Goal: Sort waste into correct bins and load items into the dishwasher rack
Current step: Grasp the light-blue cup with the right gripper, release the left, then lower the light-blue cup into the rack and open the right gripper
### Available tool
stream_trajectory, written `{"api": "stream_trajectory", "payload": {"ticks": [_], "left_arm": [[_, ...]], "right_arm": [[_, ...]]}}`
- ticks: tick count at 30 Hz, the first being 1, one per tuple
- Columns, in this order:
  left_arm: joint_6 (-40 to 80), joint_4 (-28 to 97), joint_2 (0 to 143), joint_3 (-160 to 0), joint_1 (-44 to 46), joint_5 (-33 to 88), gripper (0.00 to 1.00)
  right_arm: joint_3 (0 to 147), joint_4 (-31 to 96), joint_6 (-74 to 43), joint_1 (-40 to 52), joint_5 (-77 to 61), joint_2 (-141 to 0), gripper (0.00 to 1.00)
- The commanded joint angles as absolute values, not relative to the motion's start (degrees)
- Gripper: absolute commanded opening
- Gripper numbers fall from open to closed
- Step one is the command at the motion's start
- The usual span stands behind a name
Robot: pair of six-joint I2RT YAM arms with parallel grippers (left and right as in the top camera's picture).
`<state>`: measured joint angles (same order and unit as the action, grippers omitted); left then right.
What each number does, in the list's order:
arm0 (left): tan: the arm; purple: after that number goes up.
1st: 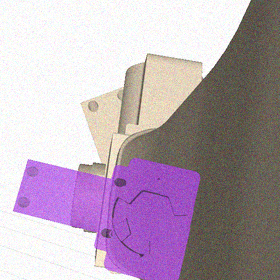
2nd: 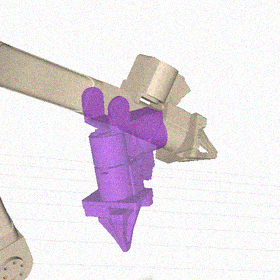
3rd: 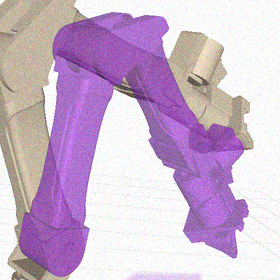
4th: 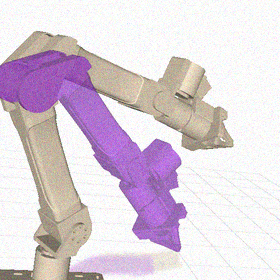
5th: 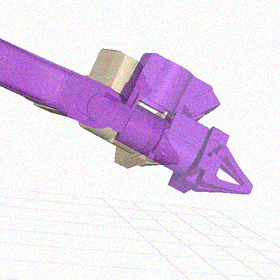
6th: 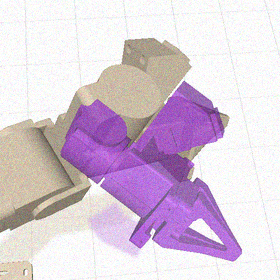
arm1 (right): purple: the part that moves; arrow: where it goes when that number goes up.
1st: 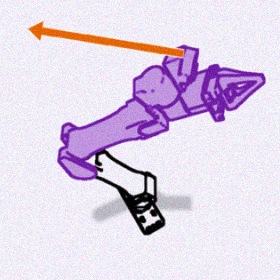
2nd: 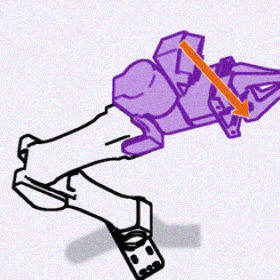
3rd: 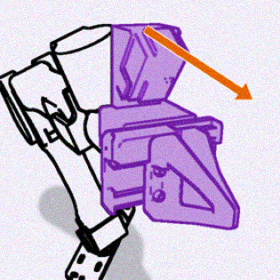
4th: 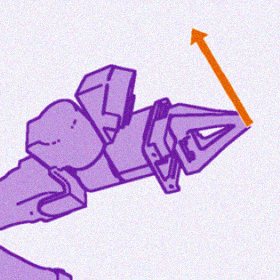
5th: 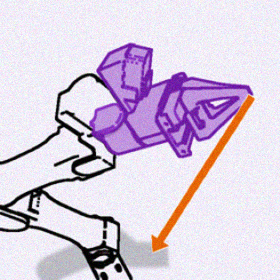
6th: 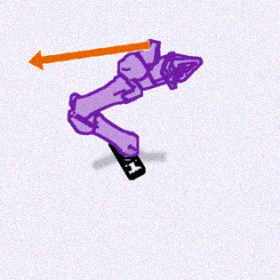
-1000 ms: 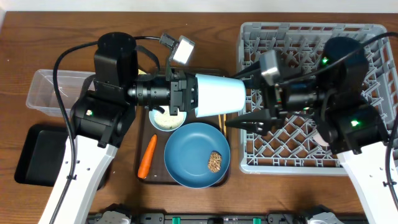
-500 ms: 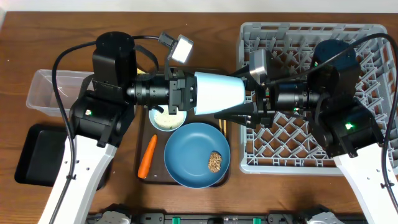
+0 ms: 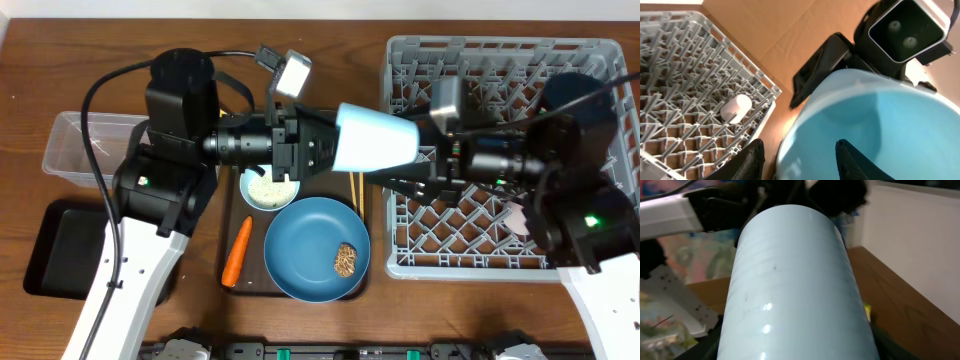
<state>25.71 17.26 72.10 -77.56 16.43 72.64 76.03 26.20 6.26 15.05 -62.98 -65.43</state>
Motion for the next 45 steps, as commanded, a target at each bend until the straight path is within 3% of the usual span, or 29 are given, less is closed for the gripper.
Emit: {"api": "stream_trajectory", "payload": {"ticks": [1, 10, 27, 35, 45], "left_arm": [[25.6, 16.8, 71.2, -78.2, 15.0, 72.4, 0.47], [25.6, 16.3, 71.2, -78.2, 14.8, 71.5, 0.48], [25.6, 16.4, 71.2, -78.2, 14.8, 71.4, 0.47], [25.6, 16.4, 71.2, -78.2, 14.8, 71.4, 0.47], [25.6, 16.4, 71.2, -78.2, 14.8, 71.4, 0.48]], "right_arm": [[76.7, 28.2, 5.8, 12.3, -59.5, -63.6, 0.55], [76.7, 41.2, 4.3, 3.9, -42.9, -61.7, 0.54], [76.7, 66.9, -16.6, -21.1, -4.3, -63.5, 0.56], [76.7, 70.9, -16.4, -31.5, -3.4, -70.5, 0.56], [76.7, 69.7, -16.5, -38.1, -3.0, -80.8, 0.61]]}}
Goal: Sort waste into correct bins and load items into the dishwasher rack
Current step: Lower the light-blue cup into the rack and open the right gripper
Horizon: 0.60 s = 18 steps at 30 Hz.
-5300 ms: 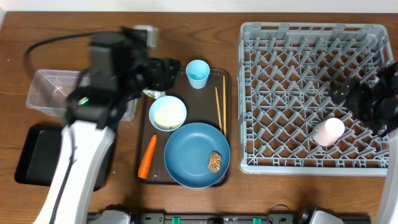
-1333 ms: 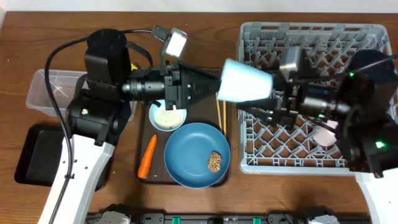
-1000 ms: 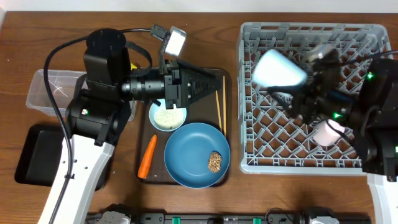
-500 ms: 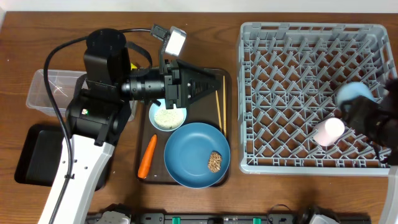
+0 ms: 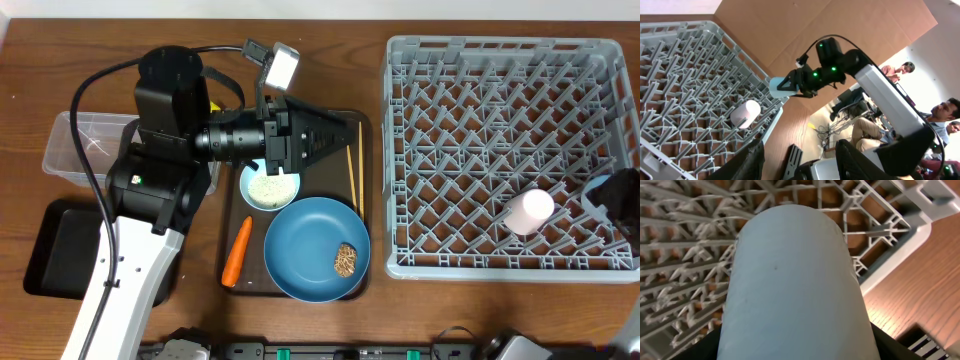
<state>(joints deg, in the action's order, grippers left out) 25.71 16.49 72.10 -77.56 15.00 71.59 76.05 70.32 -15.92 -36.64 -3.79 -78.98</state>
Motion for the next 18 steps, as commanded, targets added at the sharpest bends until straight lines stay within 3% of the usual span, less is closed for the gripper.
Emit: {"api": "stream_trajectory", "payload": {"ticks": [1, 13, 18], "left_arm": [[25.6, 16.4, 71.2, -78.2, 14.8, 71.4, 0.48], [25.6, 16.4, 71.2, -78.2, 14.8, 71.4, 0.47], [25.6, 16.4, 71.2, -78.2, 14.8, 71.4, 0.48]], "right_arm": [[76.7, 69.2, -16.6, -38.5, -3.0, -81.6, 0.61], [76.7, 68.0, -18.0, -39.1, -3.4, -89.9, 0.60], [76.7, 66.9, -18.0, -39.1, -3.2, -90.2, 0.75]]}}
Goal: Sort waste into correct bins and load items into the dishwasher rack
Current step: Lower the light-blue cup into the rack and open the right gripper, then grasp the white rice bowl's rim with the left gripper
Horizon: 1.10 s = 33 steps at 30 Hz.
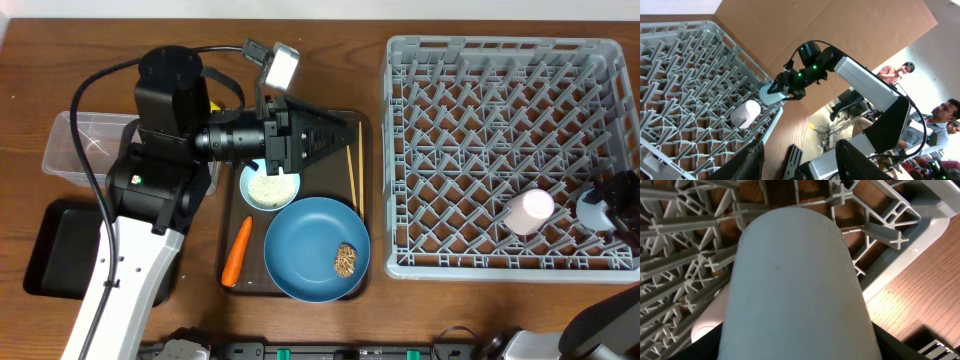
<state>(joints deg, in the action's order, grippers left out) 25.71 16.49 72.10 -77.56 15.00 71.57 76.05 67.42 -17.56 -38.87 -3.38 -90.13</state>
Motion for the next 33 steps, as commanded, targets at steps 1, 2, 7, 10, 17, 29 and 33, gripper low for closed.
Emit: {"api": "stream_trajectory", "payload": {"ticks": [1, 2, 7, 10, 17, 29, 33], "left_arm": [[25.6, 16.4, 71.2, -78.2, 14.8, 71.4, 0.47], [25.6, 16.3, 71.2, -78.2, 14.8, 71.3, 0.48], [24.0, 16.7, 71.2, -78.2, 14.8, 68.1, 0.52], [21.3, 20.3, 71.2, -78.2, 14.8, 60.2, 0.53], [16.1, 42.2, 71.4, -78.2, 14.9, 22.5, 0.53], [16.2, 52.6, 81.1, -72.9, 15.3, 1.9, 0.52], [15.0, 49.6, 88.5, -72.4, 16.8, 2.2, 0.42]], "right_arm": [[76.7, 66.4, -18.0, -39.1, -3.3, -90.2, 0.79], [76.7, 65.9, -18.0, -39.1, -3.9, -90.2, 0.82], [78.1, 63.9, -14.1, -39.0, -16.8, -89.6, 0.80], [81.4, 64.1, -9.8, -38.2, -29.2, -87.1, 0.80], [88.1, 63.5, -6.2, -30.0, -36.2, -71.7, 0.93], [85.8, 64.6, -5.3, -14.0, -33.5, -61.8, 0.99], [84.2, 64.6, -5.3, -11.5, -33.4, -63.0, 0.99]]}}
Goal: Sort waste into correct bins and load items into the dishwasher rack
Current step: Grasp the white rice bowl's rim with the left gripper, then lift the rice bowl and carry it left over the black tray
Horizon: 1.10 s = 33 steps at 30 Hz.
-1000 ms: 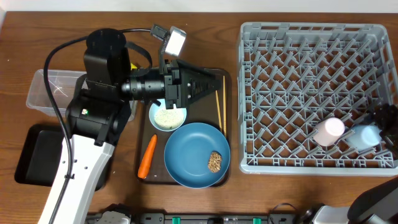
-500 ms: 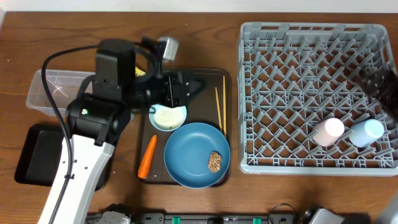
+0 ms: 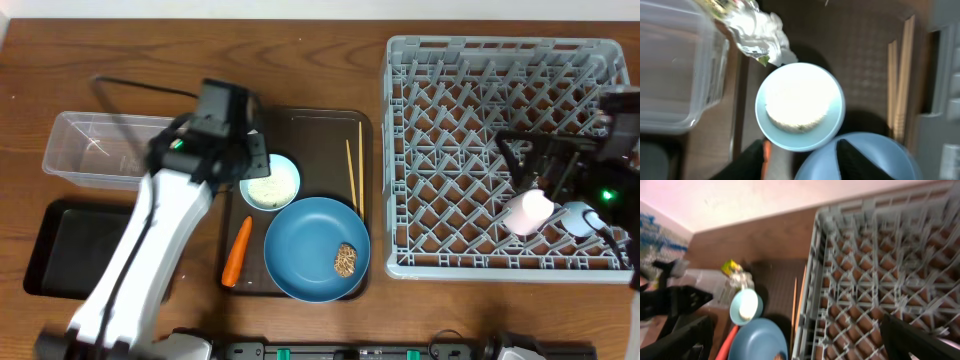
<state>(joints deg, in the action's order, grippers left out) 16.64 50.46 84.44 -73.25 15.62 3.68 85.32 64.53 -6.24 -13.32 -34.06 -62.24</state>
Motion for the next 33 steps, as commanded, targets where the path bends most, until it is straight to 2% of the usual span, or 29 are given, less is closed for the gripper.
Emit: {"api": "stream_trajectory", "payload": {"ticks": [1, 12, 17, 27, 30, 33], "left_arm": [[15.0, 48.7, 90.1, -72.4, 17.3, 2.2, 0.42], [15.1, 41.1, 102.9, -72.4, 21.6, 1.4, 0.42], [15.1, 38.9, 106.5, -72.4, 22.0, 3.4, 0.38], [15.1, 37.2, 107.3, -72.4, 23.2, 3.4, 0.38], [15.7, 39.2, 106.8, -72.6, 23.2, 3.4, 0.29], [15.7, 41.5, 104.8, -72.7, 23.2, 3.0, 0.29]], "right_arm": [[84.0, 64.8, -5.3, -11.0, -33.4, -63.4, 0.99], [83.8, 68.2, -5.0, -7.7, -29.3, -67.4, 0.94], [83.8, 67.9, -5.1, -7.7, -29.3, -67.8, 0.94], [83.8, 67.3, -5.1, -7.7, -29.3, -67.9, 0.93], [83.8, 67.2, -5.0, -7.7, -29.3, -67.8, 0.93], [83.8, 67.2, -5.0, -7.7, -28.7, -67.8, 0.93]]}}
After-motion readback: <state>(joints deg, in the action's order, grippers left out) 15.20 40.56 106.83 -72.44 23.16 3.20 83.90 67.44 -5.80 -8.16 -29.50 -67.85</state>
